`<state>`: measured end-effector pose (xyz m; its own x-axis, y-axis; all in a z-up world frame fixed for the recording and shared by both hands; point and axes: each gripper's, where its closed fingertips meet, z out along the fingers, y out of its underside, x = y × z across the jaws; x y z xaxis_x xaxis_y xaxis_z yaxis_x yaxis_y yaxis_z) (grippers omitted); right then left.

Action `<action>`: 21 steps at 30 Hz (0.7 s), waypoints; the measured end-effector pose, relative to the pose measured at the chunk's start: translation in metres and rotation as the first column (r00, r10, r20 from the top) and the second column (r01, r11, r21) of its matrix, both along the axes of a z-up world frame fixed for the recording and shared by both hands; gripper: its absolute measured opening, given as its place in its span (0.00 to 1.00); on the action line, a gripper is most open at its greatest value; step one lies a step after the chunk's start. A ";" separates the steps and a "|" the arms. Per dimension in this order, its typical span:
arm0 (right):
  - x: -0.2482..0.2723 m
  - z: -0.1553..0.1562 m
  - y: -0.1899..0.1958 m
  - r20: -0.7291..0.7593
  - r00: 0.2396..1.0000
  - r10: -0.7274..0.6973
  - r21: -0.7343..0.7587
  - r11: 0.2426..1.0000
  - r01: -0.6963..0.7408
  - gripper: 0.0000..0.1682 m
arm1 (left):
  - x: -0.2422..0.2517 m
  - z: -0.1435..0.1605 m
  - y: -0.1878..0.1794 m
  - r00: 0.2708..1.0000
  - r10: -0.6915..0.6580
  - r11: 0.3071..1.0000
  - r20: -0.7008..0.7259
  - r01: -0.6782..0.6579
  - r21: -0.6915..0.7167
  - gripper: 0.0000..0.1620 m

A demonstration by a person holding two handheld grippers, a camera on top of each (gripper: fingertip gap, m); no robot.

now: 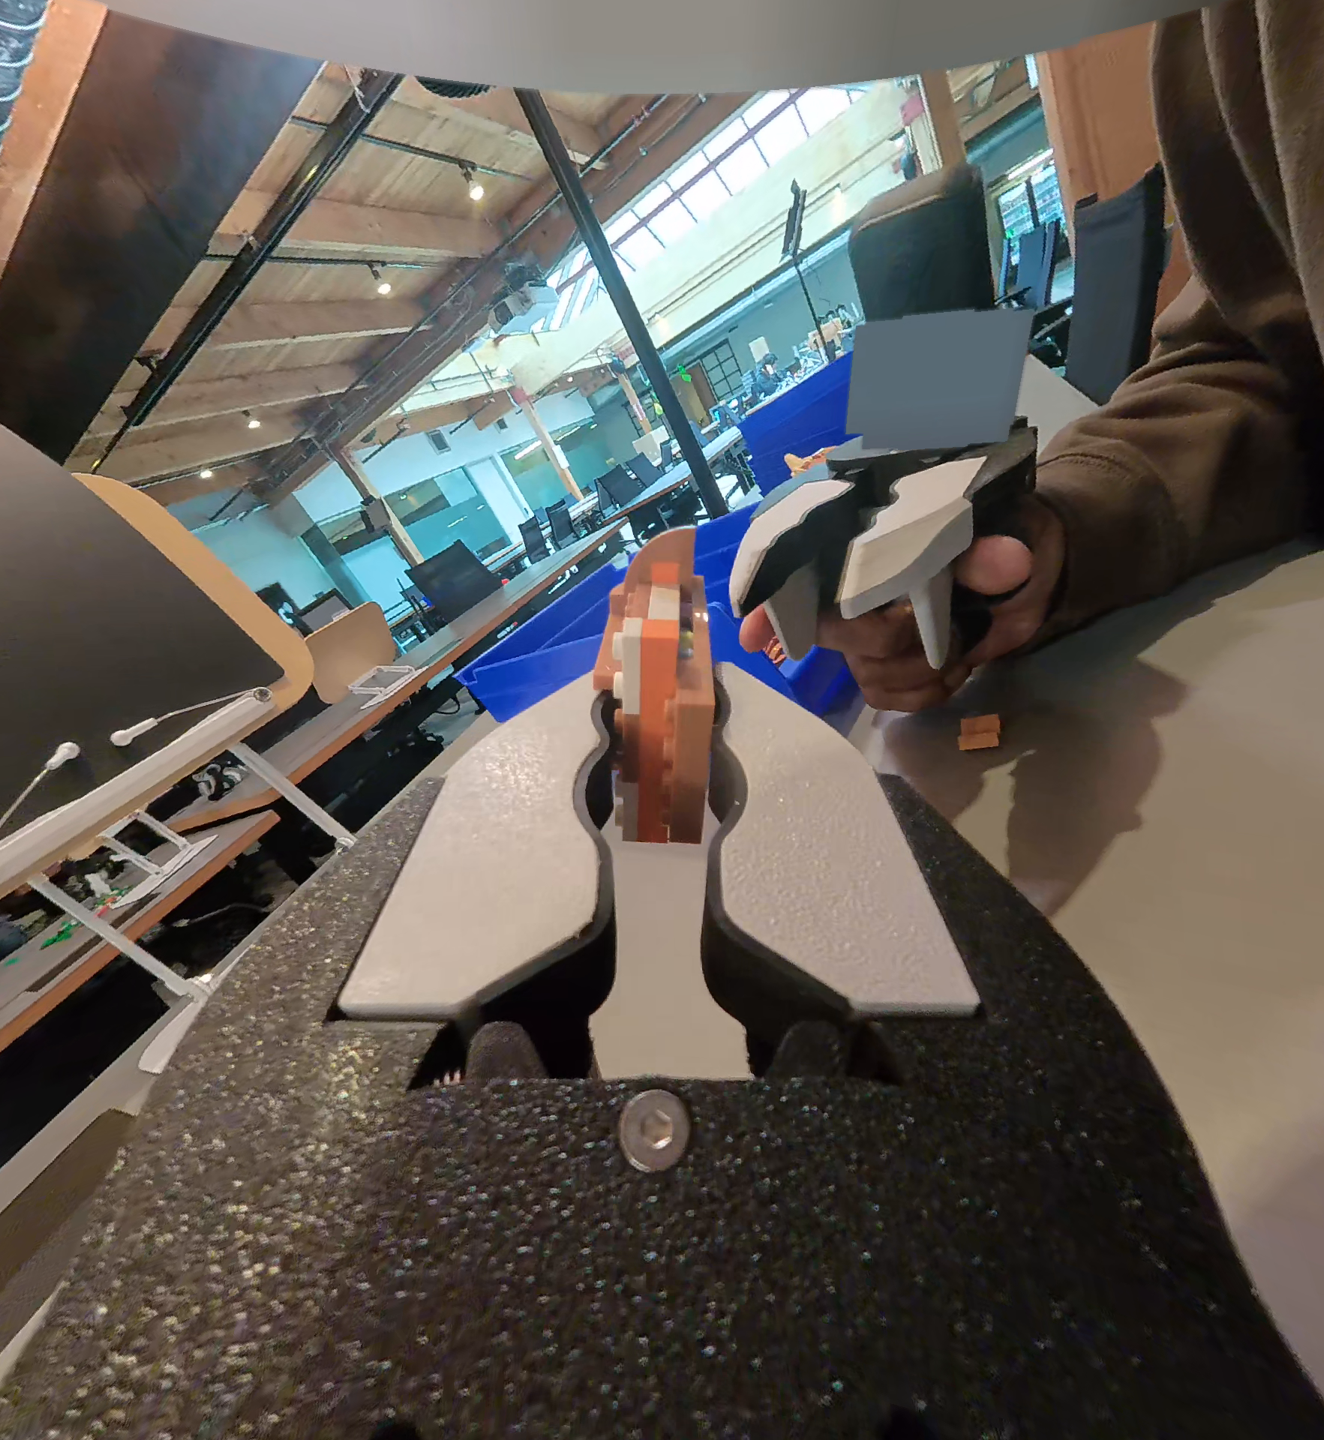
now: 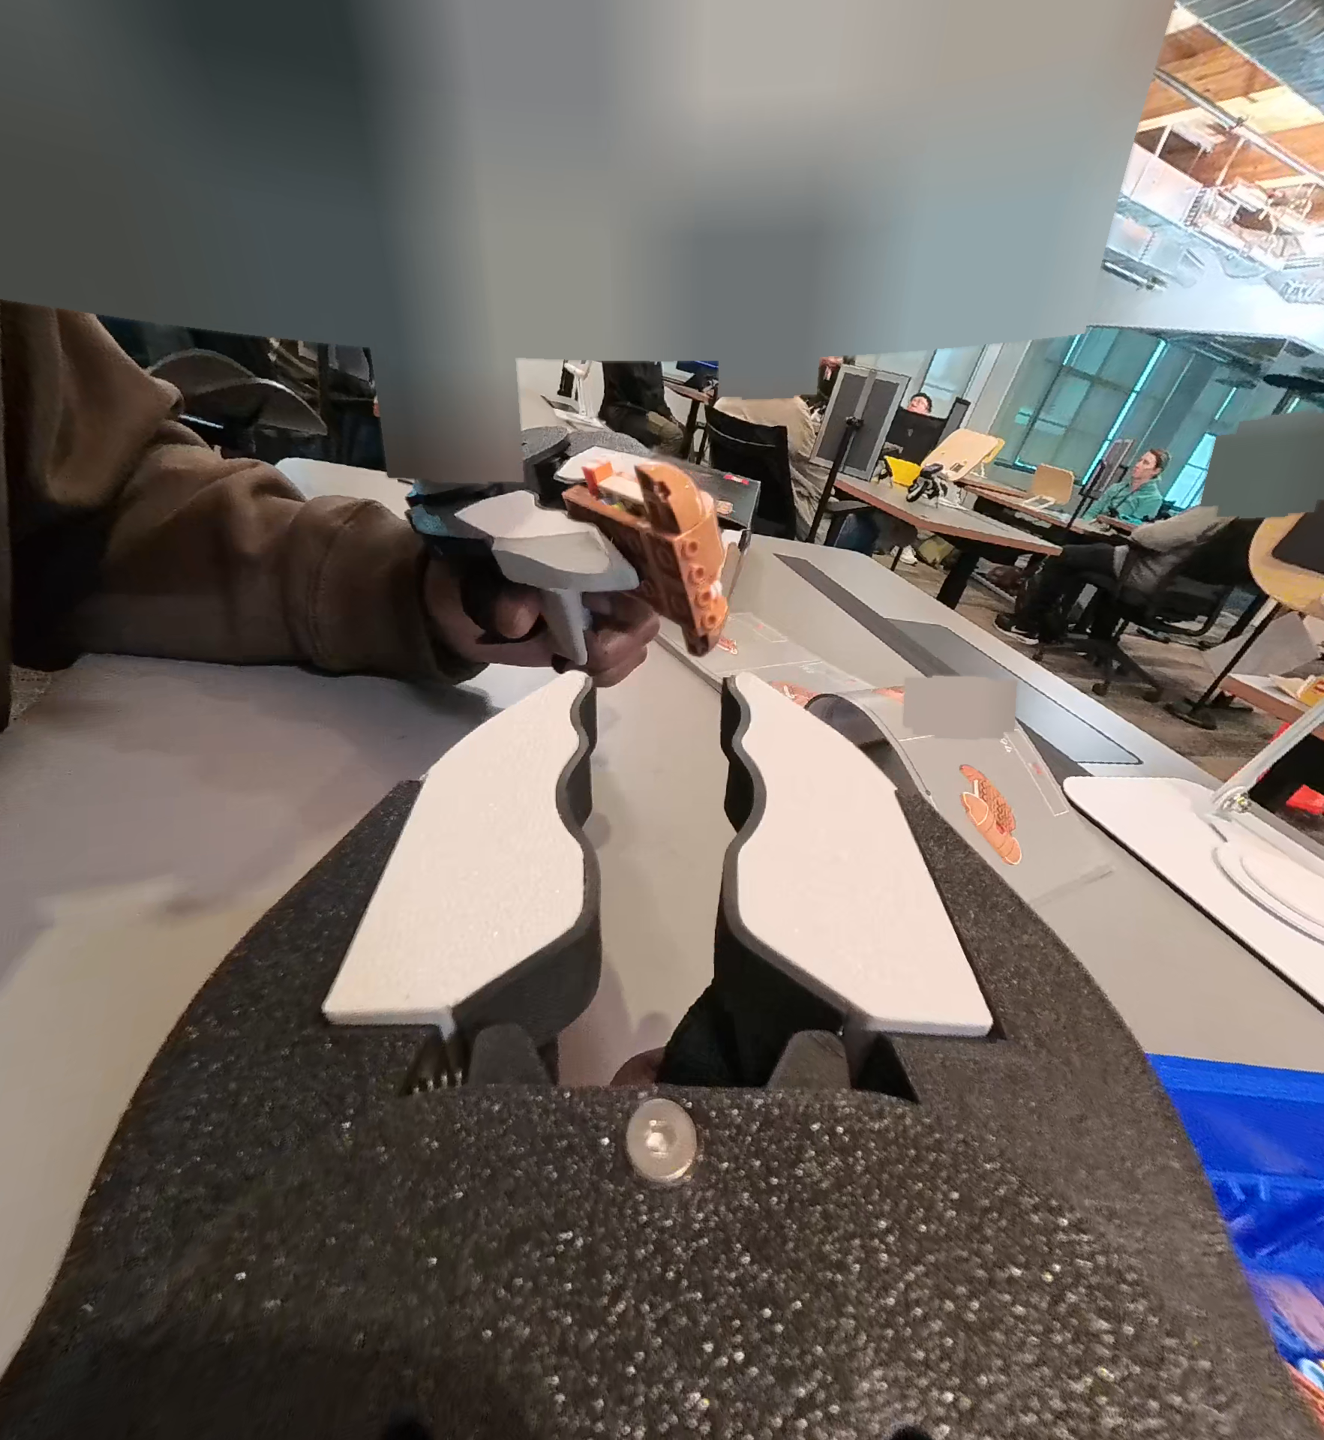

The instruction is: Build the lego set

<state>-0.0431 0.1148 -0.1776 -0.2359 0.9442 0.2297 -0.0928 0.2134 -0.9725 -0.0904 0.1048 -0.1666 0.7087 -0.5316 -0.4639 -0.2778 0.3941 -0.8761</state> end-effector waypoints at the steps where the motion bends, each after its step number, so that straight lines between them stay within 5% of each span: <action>1: 0.000 0.000 0.000 -0.001 1.000 0.002 0.002 1.000 -0.002 0.18 | 0.001 -0.001 0.000 1.000 0.000 1.000 -0.006 0.000 -0.001 0.13; 9: -0.003 -0.002 0.001 0.007 1.000 -0.017 0.031 0.999 0.017 0.18 | -0.003 -0.006 0.006 1.000 -0.003 0.999 0.027 0.004 -0.043 0.12; 21: 0.004 0.010 -0.014 -0.043 0.999 -0.012 0.214 0.977 0.021 0.20 | 0.038 -0.017 -0.005 0.966 -0.237 0.959 0.107 0.250 -0.135 0.13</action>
<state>-0.0391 0.1005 -0.1681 -0.2069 0.8756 0.4365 -0.1266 0.4185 -0.8994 -0.0525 0.0996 -0.1841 0.5838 -0.7506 -0.3095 -0.1079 0.3061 -0.9459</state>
